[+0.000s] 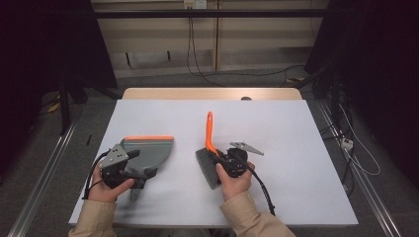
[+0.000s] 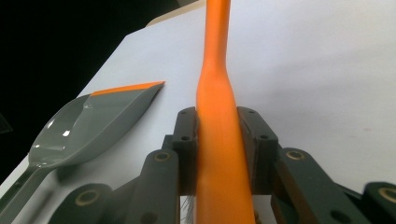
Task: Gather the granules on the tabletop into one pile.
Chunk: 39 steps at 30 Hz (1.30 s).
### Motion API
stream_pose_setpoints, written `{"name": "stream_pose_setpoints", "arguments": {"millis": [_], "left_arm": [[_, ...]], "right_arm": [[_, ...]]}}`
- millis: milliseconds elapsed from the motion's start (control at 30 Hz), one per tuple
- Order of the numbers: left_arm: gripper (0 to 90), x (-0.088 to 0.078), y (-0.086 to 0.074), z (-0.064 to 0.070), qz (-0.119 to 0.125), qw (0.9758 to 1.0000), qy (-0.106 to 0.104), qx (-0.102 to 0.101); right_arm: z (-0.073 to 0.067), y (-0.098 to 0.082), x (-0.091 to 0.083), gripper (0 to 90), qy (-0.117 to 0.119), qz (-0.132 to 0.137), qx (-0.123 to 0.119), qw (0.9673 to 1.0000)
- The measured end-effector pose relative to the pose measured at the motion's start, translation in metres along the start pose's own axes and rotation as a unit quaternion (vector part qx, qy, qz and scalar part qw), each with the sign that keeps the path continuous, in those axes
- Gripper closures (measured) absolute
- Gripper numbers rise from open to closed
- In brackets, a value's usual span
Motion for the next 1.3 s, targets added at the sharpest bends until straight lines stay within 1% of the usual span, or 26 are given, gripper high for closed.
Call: {"name": "stream_pose_setpoints", "arguments": {"millis": [100,233,267,300,333,433,533,600,633,667,700,733,767,800,833,900,967,1033,1100,1167,1200,1233,1267,1300], "left_arm": [[7.0,0.0,0.0,0.0,-0.002,1.0,0.001,0.003],[7.0,0.001,0.0,0.001,-0.003,1.0,0.0,0.004],[7.0,0.001,0.0,0.001,-0.002,1.0,-0.001,0.003],[7.0,0.001,-0.001,0.001,-0.005,1.0,-0.002,0.005],[7.0,0.002,-0.001,0.001,-0.005,1.0,-0.001,0.003],[7.0,0.001,-0.001,0.001,-0.005,1.0,-0.002,0.004],[7.0,0.001,-0.001,0.0,-0.003,1.0,-0.001,0.003],[7.0,0.001,-0.001,0.0,-0.002,1.0,0.0,0.0],[7.0,0.001,-0.001,-0.001,-0.002,1.0,0.0,0.0],[7.0,0.0,-0.001,-0.001,-0.003,1.0,0.001,0.002],[7.0,0.0,-0.001,-0.001,-0.003,1.0,0.001,0.0],[7.0,0.0,-0.001,-0.002,-0.003,1.0,0.002,0.0],[7.0,0.0,-0.001,-0.002,-0.003,1.0,0.002,0.0],[7.0,0.001,-0.002,-0.002,-0.003,1.0,0.001,-0.002],[7.0,0.001,-0.002,-0.002,-0.003,1.0,0.001,-0.002],[7.0,0.001,-0.002,-0.001,-0.003,1.0,0.001,-0.004],[7.0,0.001,-0.002,-0.002,-0.004,1.0,0.002,-0.003],[7.0,0.001,-0.002,-0.002,-0.004,1.0,0.002,-0.002],[7.0,0.002,-0.002,-0.002,-0.004,1.0,0.003,-0.003],[7.0,0.002,-0.003,-0.002,-0.006,1.0,0.004,-0.005],[7.0,0.002,-0.003,-0.003,-0.005,1.0,0.005,-0.006],[7.0,0.002,-0.003,-0.003,-0.005,1.0,0.005,-0.005],[7.0,0.001,-0.003,-0.003,-0.005,1.0,0.006,-0.005],[7.0,0.001,-0.003,-0.003,-0.005,1.0,0.006,-0.006]], "right_arm": [[0.006,0.001,-0.006,71.1,-0.003,0.004,0.004,1.0],[0.008,0.002,-0.008,71.3,0.001,0.009,0.024,0.9997],[0.006,0.003,-0.008,71.3,0.008,0.011,0.029,0.9995],[0.004,0.004,-0.008,71.3,0.015,0.012,0.032,0.9993],[0.001,0.004,-0.007,71.4,0.018,0.011,0.035,0.9992],[-0.011,0.01,-0.005,71.4,0.041,0.011,0.036,0.9985],[-0.02,0.02,-0.004,71.3,0.06,0.015,0.019,0.9979],[-0.024,0.029,-0.002,71.4,0.077,0.018,0.004,0.9968],[-0.023,0.033,-0.002,71.4,0.078,0.017,-0.005,0.9968],[-0.023,0.038,-0.001,71.3,0.085,0.018,-0.019,0.996],[-0.023,0.044,0.0,71.4,0.102,0.022,-0.034,0.9939],[-0.021,0.048,0.0,71.3,0.104,0.023,-0.052,0.9929],[-0.017,0.051,0.001,71.4,0.098,0.02,-0.075,0.9921],[-0.014,0.055,0.002,71.3,0.105,0.017,-0.093,0.99],[-0.011,0.058,0.003,71.3,0.111,0.019,-0.105,0.9881],[-0.003,0.062,0.005,71.3,0.114,0.015,-0.143,0.9831],[0.003,0.063,0.008,71.4,0.127,0.005,-0.164,0.9783],[0.011,0.062,0.012,71.4,0.132,-0.001,-0.2,0.9708],[0.016,0.06,0.016,71.4,0.146,-0.008,-0.23,0.9623],[0.02,0.059,0.02,71.4,0.146,-0.018,-0.26,0.9544],[0.021,0.058,0.023,71.4,0.156,-0.019,-0.265,0.9512],[0.021,0.058,0.025,71.4,0.162,-0.019,-0.273,0.9482],[0.021,0.057,0.027,71.4,0.164,-0.021,-0.287,0.9438],[0.021,0.057,0.029,71.4,0.173,-0.022,-0.296,0.9391]]}}
Point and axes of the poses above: each handheld gripper's, and its own axes: x roughly forward along the jaws, y roughly out of its top, z roughly to its right, the point moved 8 cm from there along x, roughly forward along the jaws, and after that the axes turned 12 degrees about z, right-handed, at the moved point
